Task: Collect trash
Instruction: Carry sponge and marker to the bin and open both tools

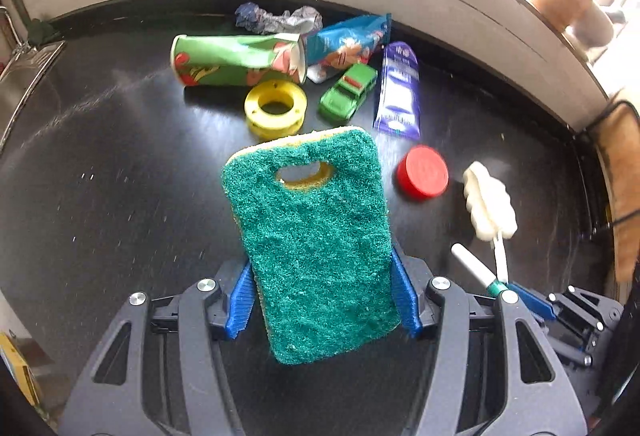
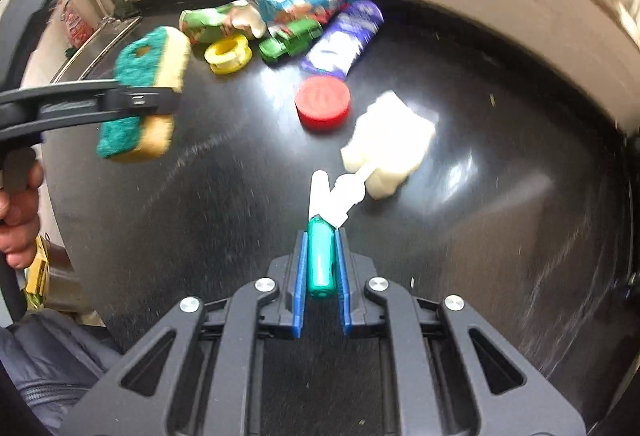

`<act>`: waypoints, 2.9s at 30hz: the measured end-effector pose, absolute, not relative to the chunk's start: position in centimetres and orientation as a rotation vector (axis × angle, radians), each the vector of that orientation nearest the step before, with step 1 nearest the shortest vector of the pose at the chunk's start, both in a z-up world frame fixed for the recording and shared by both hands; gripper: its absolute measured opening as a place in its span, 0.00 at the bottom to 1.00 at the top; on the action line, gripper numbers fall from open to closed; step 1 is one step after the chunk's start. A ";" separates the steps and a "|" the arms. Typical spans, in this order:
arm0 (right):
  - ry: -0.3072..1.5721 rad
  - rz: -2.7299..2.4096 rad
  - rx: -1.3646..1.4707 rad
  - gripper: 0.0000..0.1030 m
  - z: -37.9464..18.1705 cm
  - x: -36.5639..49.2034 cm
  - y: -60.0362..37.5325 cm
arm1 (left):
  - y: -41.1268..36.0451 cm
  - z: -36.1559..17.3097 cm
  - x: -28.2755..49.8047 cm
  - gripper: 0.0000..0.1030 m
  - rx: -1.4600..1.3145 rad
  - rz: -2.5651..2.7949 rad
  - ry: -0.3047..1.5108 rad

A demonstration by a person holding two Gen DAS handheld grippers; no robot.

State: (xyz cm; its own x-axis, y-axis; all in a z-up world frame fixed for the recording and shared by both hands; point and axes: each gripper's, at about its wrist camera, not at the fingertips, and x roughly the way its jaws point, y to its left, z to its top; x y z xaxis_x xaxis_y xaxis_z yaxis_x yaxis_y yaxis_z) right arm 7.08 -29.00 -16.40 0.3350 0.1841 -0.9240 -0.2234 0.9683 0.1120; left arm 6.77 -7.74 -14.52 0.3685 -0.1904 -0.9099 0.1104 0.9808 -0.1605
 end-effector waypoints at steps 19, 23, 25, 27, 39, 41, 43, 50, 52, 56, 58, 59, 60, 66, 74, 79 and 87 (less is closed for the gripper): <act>1.240 0.177 0.000 0.14 -20.5 2.2 -29.2 | -5.4 -15.1 1.0 0.55 -0.060 -0.217 1.202; 1.261 0.200 0.051 0.14 -19.6 1.8 -28.8 | -5.0 -14.6 0.5 0.55 -0.041 -0.217 1.188; 1.241 0.222 0.054 0.13 -18.4 1.5 -28.3 | -4.9 -14.3 0.3 0.55 -0.026 -0.214 1.172; 1.214 0.245 0.044 0.14 -16.9 1.2 -27.5 | -4.7 -14.0 0.1 0.55 -0.008 -0.213 1.159; 1.119 0.321 0.005 0.14 -11.9 3.2 -23.7 | -2.5 -12.4 -0.5 0.55 0.019 -0.196 1.119; 1.108 0.347 -0.013 0.14 -11.4 3.7 -22.5 | -1.7 -12.2 -0.7 0.55 0.020 -0.180 1.108; 1.097 0.370 -0.029 0.14 -10.9 4.0 -21.4 | -0.3 -11.9 -1.2 0.55 0.022 -0.154 1.095; 1.060 0.525 -0.097 0.14 -8.8 5.8 -14.3 | 5.5 -10.8 -3.4 0.55 0.028 -0.031 1.055; 1.057 0.576 -0.116 0.14 -8.4 6.2 -12.0 | 7.4 -10.4 -4.1 0.55 0.019 0.013 1.047; 1.053 0.714 -0.170 0.14 -8.0 6.8 -5.9 | 12.2 -10.2 -5.8 0.55 -0.044 0.121 1.045; 1.056 0.780 -0.198 0.14 -8.0 6.7 -2.8 | 14.5 -10.4 -6.9 0.55 -0.079 0.176 1.049; 1.059 0.823 -0.214 0.14 -8.0 6.5 -0.8 | 15.8 -10.5 -7.6 0.55 -0.099 0.204 1.053; 1.062 0.856 -0.226 0.14 -8.0 6.3 0.7 | 17.1 -10.7 -8.6 0.55 -0.121 0.238 1.055; 1.092 1.101 -0.331 0.14 -8.7 3.8 11.2 | 24.6 -12.5 -14.0 0.55 -0.262 0.412 1.069; 1.214 1.323 -0.445 0.14 -12.3 -0.3 22.4 | 31.3 -16.4 -20.3 0.55 -0.430 0.554 1.065; 1.342 1.329 -0.500 0.14 -16.6 -0.8 28.0 | 34.8 -19.7 -21.3 0.55 -0.520 0.577 1.036; 1.424 1.296 -0.577 0.14 -20.8 -0.9 34.0 | 38.6 -24.3 -20.5 0.55 -0.548 0.577 1.063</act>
